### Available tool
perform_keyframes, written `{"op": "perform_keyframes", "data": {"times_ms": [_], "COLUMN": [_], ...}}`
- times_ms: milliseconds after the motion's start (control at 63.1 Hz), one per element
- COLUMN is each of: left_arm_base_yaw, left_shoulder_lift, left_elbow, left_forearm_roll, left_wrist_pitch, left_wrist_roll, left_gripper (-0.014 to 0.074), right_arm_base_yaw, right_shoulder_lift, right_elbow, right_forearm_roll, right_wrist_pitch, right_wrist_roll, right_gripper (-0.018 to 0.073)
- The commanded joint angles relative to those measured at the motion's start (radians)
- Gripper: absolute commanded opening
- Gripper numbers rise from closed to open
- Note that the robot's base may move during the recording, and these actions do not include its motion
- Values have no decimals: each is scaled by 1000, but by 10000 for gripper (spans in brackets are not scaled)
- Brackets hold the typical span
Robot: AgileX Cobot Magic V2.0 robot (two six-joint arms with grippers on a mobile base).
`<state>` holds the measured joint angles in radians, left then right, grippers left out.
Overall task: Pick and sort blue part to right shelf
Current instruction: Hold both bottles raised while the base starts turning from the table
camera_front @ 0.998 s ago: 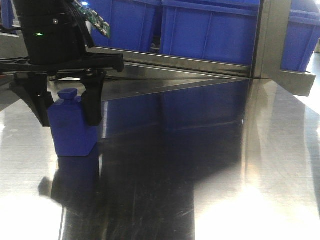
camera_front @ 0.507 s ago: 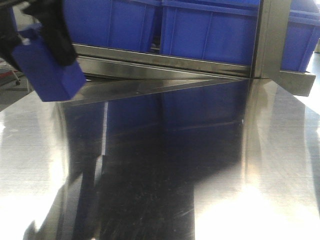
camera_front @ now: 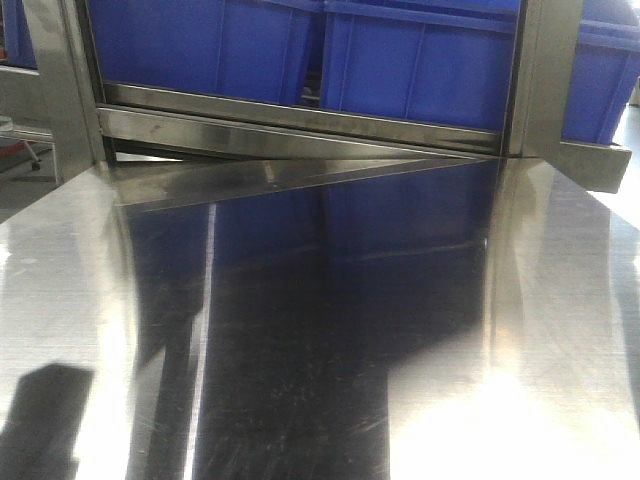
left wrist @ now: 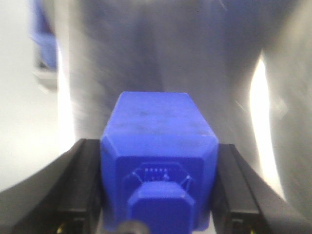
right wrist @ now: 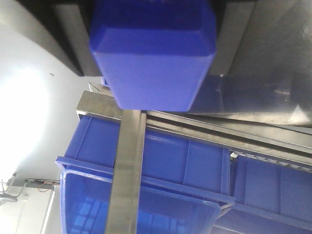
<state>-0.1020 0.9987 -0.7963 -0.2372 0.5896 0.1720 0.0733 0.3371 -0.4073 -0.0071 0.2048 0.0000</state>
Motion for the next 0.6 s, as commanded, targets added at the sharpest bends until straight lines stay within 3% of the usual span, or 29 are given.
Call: {"op": "perform_keyframes", "data": {"times_ms": [0,158,586], "left_arm_base_yaw": [45,108,107], "left_shoulder_lift": [-80,-197,-541], "left_elbow": [15,94,202], "left_forearm_roll": [-22,-22,-22], "left_wrist_pitch": [-147,-240,-262], "left_wrist_roll": [5,5,5], "left_gripper": [407,407,407], "right_arm_base_yaw": [-7,-7,-7], "right_shoulder_lift": [6,6,6], "right_elbow": [-31,-31,-31], "right_forearm_roll": [-11,-11,-11], "right_wrist_pitch": [-92,-92,-92], "right_wrist_roll": [-9,-9,-9], "right_gripper": [444,444,444]}}
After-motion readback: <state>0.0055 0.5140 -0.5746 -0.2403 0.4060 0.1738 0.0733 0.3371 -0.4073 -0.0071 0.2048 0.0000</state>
